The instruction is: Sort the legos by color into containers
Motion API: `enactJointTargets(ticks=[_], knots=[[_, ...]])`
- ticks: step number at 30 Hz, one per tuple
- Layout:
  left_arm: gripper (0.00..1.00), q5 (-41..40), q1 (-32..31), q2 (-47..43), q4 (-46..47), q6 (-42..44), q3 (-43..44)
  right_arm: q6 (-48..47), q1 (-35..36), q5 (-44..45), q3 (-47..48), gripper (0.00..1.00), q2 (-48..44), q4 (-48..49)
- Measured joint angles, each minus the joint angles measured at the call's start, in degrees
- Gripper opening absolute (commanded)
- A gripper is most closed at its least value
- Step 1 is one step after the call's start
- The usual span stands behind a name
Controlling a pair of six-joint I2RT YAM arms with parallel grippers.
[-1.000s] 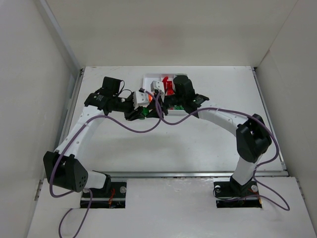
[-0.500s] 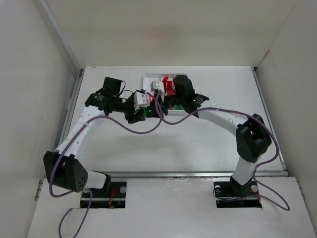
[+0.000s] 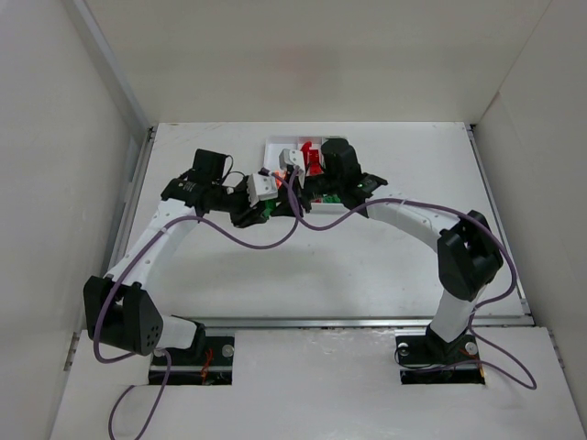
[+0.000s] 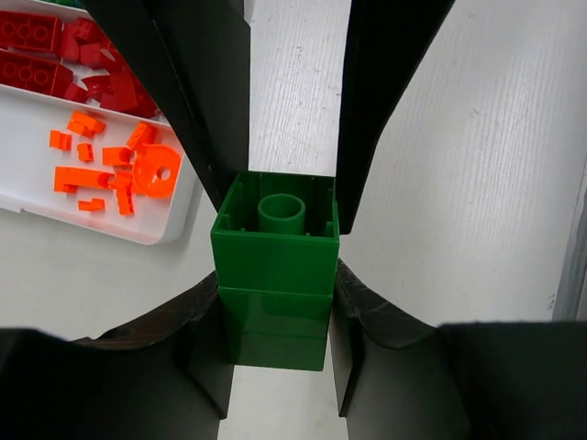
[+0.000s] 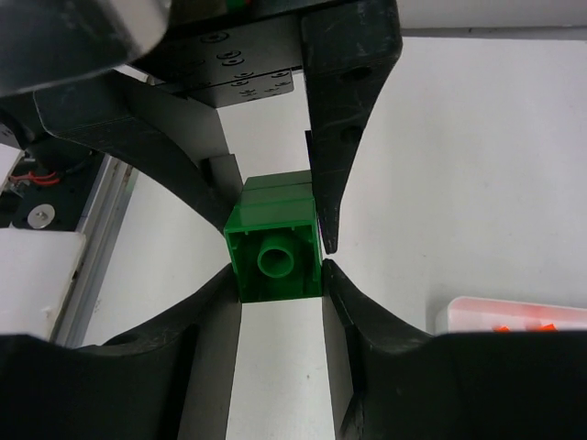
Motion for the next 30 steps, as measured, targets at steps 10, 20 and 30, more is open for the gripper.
enactJointTargets(ticks=[10, 20, 30], knots=[[0.00, 0.35, 0.07, -0.22, 0.83, -3.28, -0.50, 1.53, -0.72, -0.22, 0.00, 0.00, 0.00, 0.42], [0.00, -0.50, 3.17, -4.50, 4.76, -6.29, -6.86, 11.76, -11.87, 4.66, 0.83, 0.00, 0.90, 0.46], [0.00, -1.49, 3.43, -4.55, 7.63, -9.51, -6.99, 25.90, -19.26, 20.83, 5.38, 0.05, 8.55, 0.98]])
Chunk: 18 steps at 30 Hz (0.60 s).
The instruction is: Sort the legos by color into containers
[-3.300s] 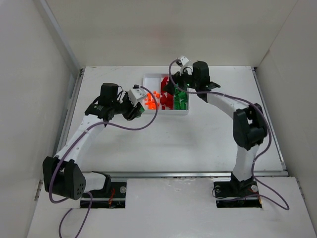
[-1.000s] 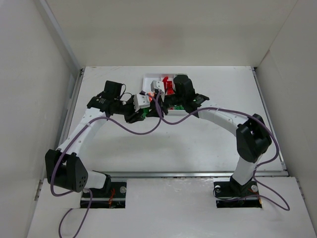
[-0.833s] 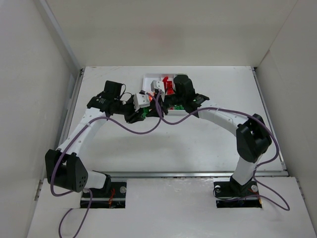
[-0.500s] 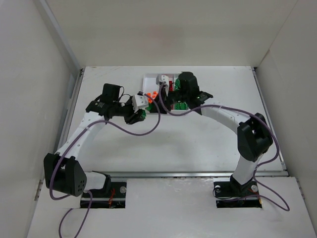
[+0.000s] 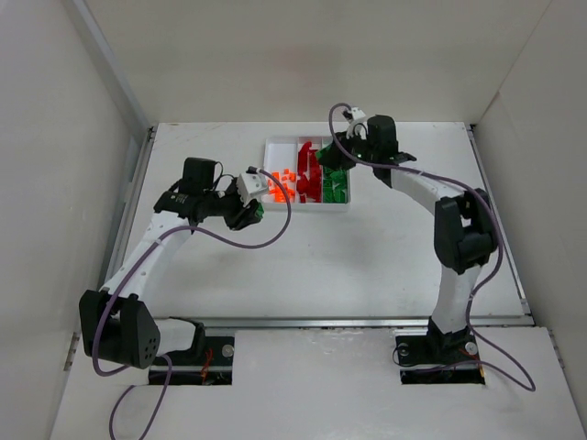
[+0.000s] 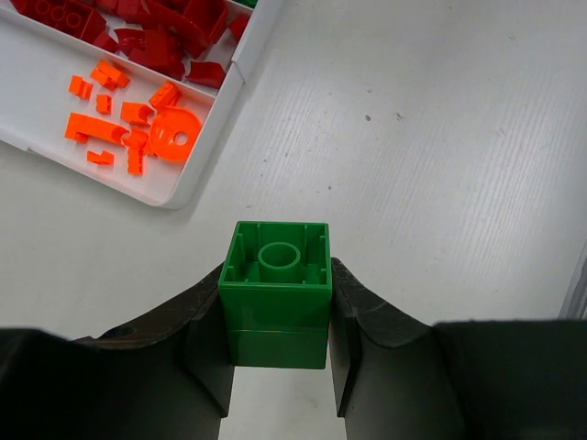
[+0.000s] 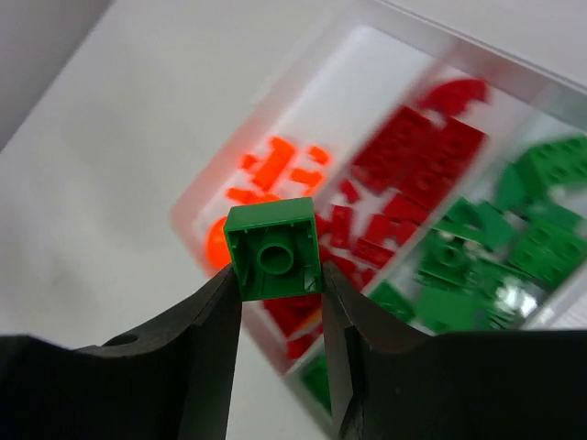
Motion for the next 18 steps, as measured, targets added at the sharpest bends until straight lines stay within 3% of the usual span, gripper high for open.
enactJointTargets(ticks=[2, 3, 9, 12, 13, 18], knots=[[0.00, -0.31, 0.00, 0.00, 0.59, -0.66, -0.02, 3.17, -1.81, 4.35, 2.01, 0.12, 4.02, -0.50], [0.00, -0.37, 0.00, 0.00, 0.79, -0.90, -0.02, 4.24, -2.56, 6.27, 3.06, 0.21, 6.10, -0.94], [0.00, -1.57, 0.00, 0.00, 1.73, -1.73, -0.02, 5.18, -4.55, 11.85, 7.96, 0.38, 13.09, -5.99], [0.00, -1.81, 0.00, 0.00, 2.05, -2.12, -0.02, 4.11, -4.00, 13.00, 9.75, 0.72, 13.18, -8.44], [0.00, -1.84, 0.00, 0.00, 2.05, -2.16, -0.02, 3.78, -3.96, 13.46, 10.54, 1.00, 13.18, -8.98], [0.00, -2.05, 0.00, 0.00, 2.05, -2.38, -0.02, 1.36, -3.61, 14.82, 12.00, 1.00, 12.81, -10.49]])
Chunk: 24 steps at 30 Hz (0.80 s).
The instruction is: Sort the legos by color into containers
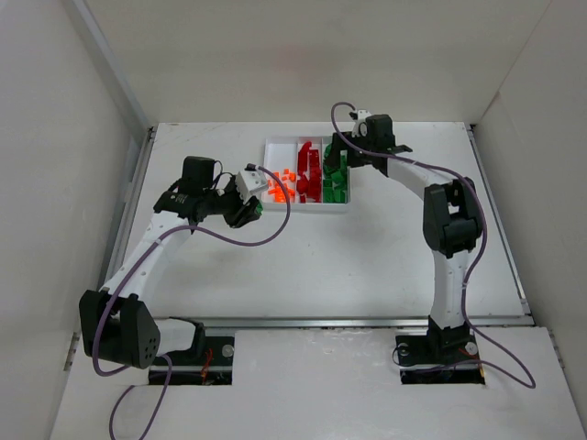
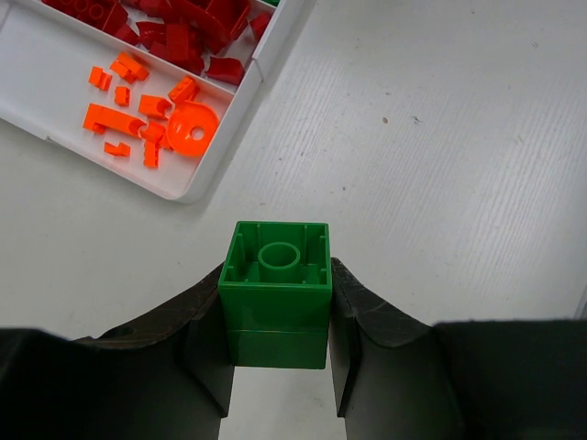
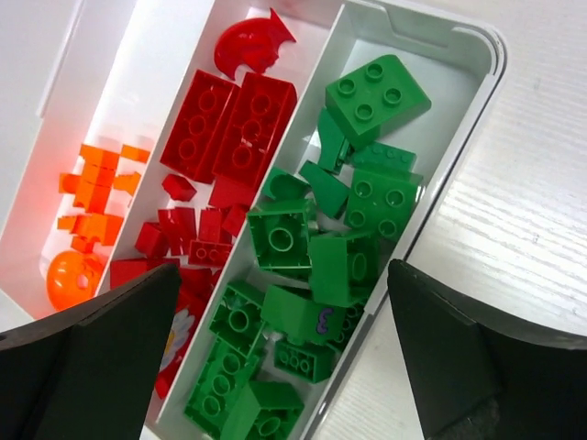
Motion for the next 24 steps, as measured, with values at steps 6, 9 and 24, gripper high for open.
enactJointTargets(ticks=[6, 9, 24], knots=[[0.00, 0.59, 0.00, -0.02, -0.24, 1.33, 0.02, -7.45, 0.31, 0.00, -5.38, 1.00, -7.19, -1.68], [0.00, 1.88, 0.00, -0.02, -1.95, 3.76, 0.59, -16.76, 2.64, -3.23, -11.80, 1.00, -16.52, -1.81], [0.00, 5.92, -1.38, 0.76, -13.44, 17.88, 7.23, -41.66, 26.36, -21.81, -18.25, 0.85, -26.88, 0.87]])
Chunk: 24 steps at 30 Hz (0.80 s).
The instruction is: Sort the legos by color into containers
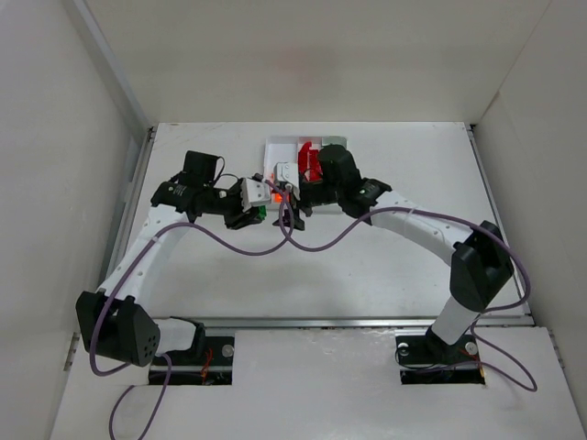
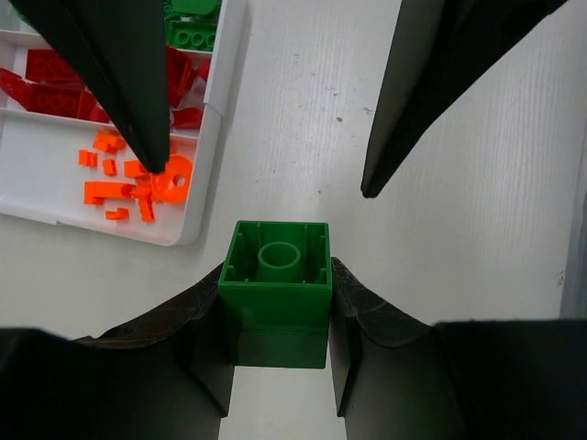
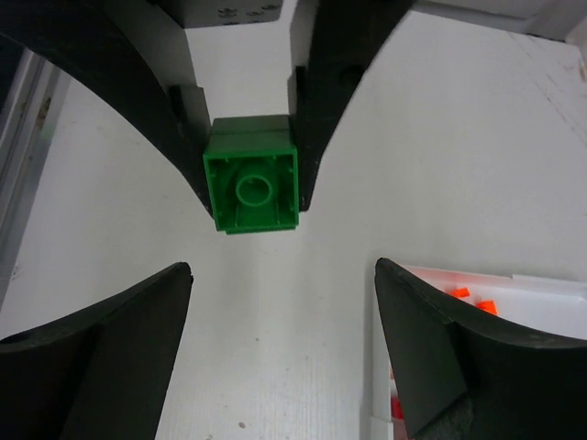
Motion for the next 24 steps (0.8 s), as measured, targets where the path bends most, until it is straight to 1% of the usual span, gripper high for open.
enactJointTargets(ticks=[2, 3, 5, 6, 10, 13, 16, 22, 24], knots=[[0.00, 0.11, -0.28, 0.24, -0.70, 0.55, 0.00, -0.37, 0.70, -0.74, 0.33, 0.81, 0.66, -0.11], [0.00, 0.15, -0.35, 0.26, -1.03, 0.74, 0.00, -0.44, 1.03, -1.27, 0.66, 0.75, 0.79, -0.33], [0.00, 0.17, -0.35, 0.26, -1.53, 1.07, 0.13, -0.50, 1.33, -2.23, 1.46, 0.66, 0.79, -0.39], [0.00, 0.20, -0.35, 0.26, -1.66, 1.14, 0.28, -0.50, 1.42, -2.78, 2.05, 0.60, 0.79, -0.37], [0.00, 0.68, -0.35, 0.26, -1.68, 1.53, 0.35, -0.26, 1.66, -4.55, 4.28, 0.56, 1.18, -0.35], [0.00, 0.87, -0.35, 0.26, -1.70, 1.53, 0.35, 0.04, 1.79, -5.55, 5.38, 0.56, 2.27, -0.11], [0.00, 0.94, -0.31, 0.26, -1.51, 0.83, 0.39, 0.28, 1.79, -6.10, 5.38, 0.59, 2.93, -0.07], [0.00, 1.20, -0.22, 0.31, -1.29, -0.46, 1.14, 0.81, 2.08, -7.04, 5.79, 0.59, 4.46, 0.37], [0.00, 1.11, -0.22, 0.33, -1.31, -0.74, 1.16, 1.07, 2.05, -7.28, 6.10, 0.51, 4.74, 0.33]])
